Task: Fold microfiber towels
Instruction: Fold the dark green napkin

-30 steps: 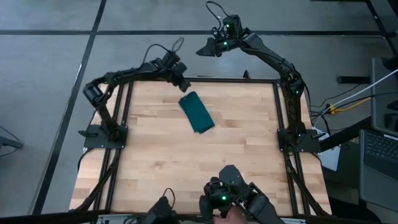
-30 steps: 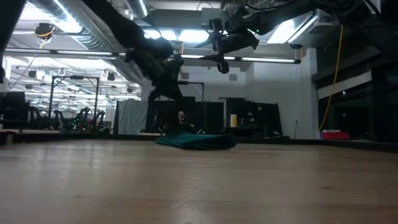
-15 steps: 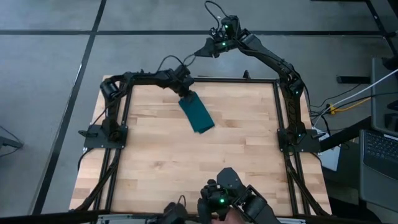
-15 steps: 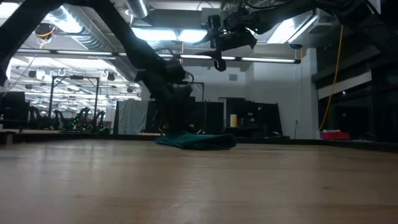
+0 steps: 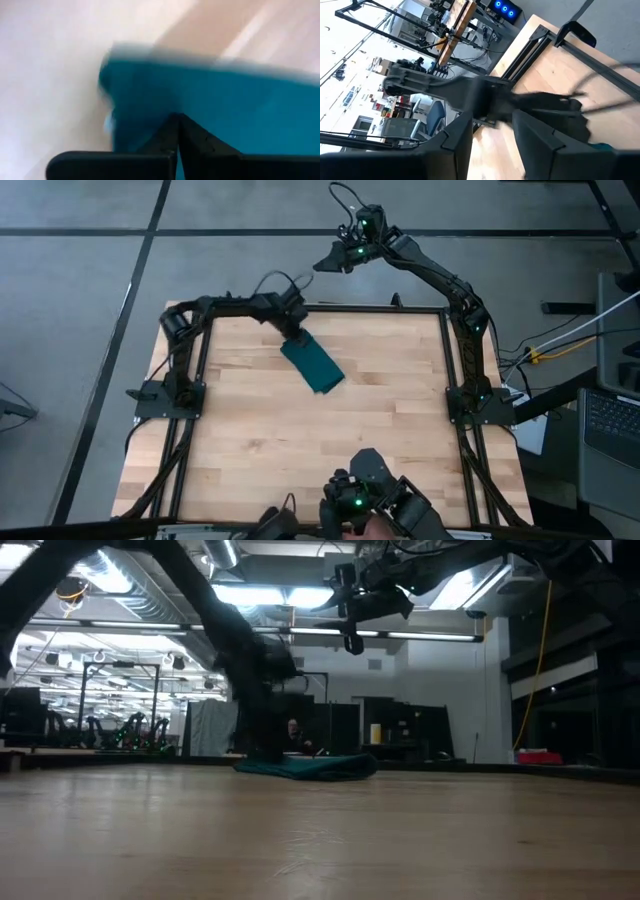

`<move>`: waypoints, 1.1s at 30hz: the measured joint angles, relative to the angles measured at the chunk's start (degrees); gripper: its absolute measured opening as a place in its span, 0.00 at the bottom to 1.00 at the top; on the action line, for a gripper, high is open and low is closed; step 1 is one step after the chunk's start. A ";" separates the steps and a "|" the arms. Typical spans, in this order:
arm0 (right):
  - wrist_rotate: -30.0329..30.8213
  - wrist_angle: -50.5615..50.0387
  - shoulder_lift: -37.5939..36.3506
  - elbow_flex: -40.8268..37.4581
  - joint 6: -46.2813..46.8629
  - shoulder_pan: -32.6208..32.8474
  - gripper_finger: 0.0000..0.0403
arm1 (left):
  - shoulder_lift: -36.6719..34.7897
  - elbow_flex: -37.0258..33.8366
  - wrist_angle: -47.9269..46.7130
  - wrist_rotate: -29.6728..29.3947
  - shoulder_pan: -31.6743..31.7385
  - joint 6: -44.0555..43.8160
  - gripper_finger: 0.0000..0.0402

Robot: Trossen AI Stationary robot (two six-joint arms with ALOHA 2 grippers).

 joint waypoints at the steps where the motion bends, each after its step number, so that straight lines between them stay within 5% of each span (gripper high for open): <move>1: 0.00 0.00 0.00 0.00 0.01 0.00 0.36 | -1.92 0.41 0.97 -0.17 -0.25 -0.86 0.01; 5: 0.00 0.10 0.00 0.00 0.03 0.00 0.38 | -8.79 2.39 4.11 2.46 -1.87 -1.50 0.01; 12: -1.59 -0.36 0.00 0.00 -0.45 0.16 0.40 | -10.45 2.27 6.21 3.63 -8.18 -4.82 0.00; 33: -4.28 -11.55 0.04 -0.02 -8.41 3.32 0.36 | 7.46 2.17 15.32 6.02 -17.60 -6.14 0.00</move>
